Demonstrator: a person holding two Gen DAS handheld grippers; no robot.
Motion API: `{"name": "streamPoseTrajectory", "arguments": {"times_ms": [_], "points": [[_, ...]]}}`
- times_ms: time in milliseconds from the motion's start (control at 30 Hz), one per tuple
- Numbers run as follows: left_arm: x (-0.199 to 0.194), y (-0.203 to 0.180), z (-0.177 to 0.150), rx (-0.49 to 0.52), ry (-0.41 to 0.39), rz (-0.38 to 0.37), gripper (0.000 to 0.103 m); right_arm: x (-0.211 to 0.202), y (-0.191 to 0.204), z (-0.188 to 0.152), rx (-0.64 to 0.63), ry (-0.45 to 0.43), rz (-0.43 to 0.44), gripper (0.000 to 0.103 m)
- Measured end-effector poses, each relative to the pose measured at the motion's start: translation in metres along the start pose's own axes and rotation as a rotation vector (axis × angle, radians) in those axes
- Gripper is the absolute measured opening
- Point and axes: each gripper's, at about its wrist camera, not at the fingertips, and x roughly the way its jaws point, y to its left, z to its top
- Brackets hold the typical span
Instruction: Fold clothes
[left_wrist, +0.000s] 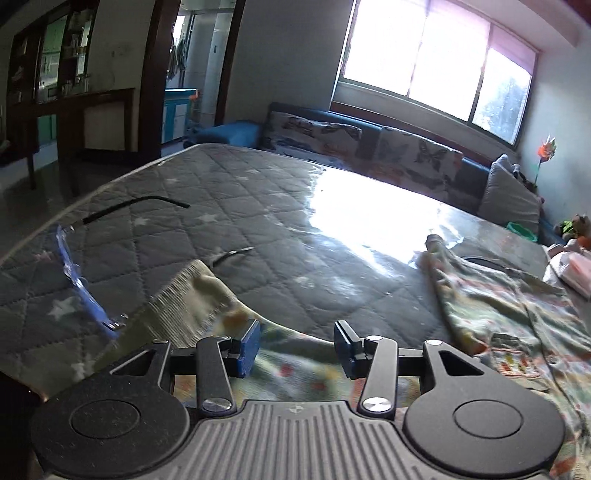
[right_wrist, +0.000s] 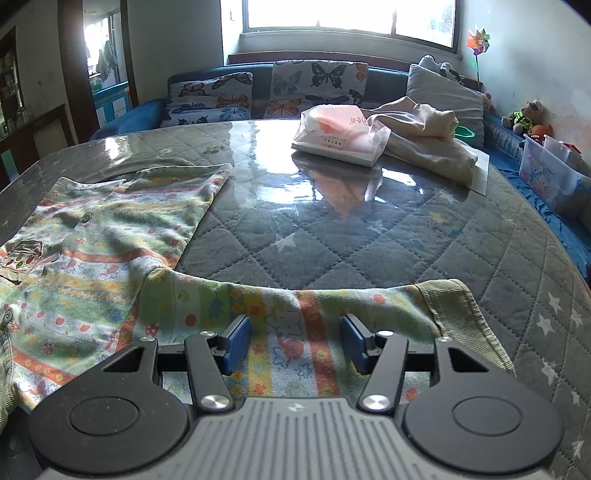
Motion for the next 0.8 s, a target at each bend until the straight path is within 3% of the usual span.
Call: {"name": "streamPoseTrajectory", "arguments": {"times_ms": [100, 233, 400, 600, 800], "points": [[-0.001, -0.004, 0.001, 0.01, 0.009, 0.008, 0.048, -0.003, 0.0, 0.0, 0.011, -0.004, -0.005, 0.056], [-0.011, -0.021, 0.002, 0.028, 0.015, -0.046, 0.048, -0.014, 0.004, -0.003, 0.002, -0.01, 0.023, 0.056], [-0.032, -0.074, -0.01, 0.147, 0.039, -0.198, 0.048, -0.03, 0.03, -0.002, -0.101, -0.018, 0.107, 0.056], [-0.054, -0.143, -0.033, 0.293, 0.069, -0.393, 0.047, -0.038, 0.081, 0.002, -0.227, -0.032, 0.272, 0.056], [-0.057, -0.184, -0.063, 0.443, 0.098, -0.479, 0.041, -0.035, 0.125, -0.004, -0.348, -0.023, 0.367, 0.056]]}}
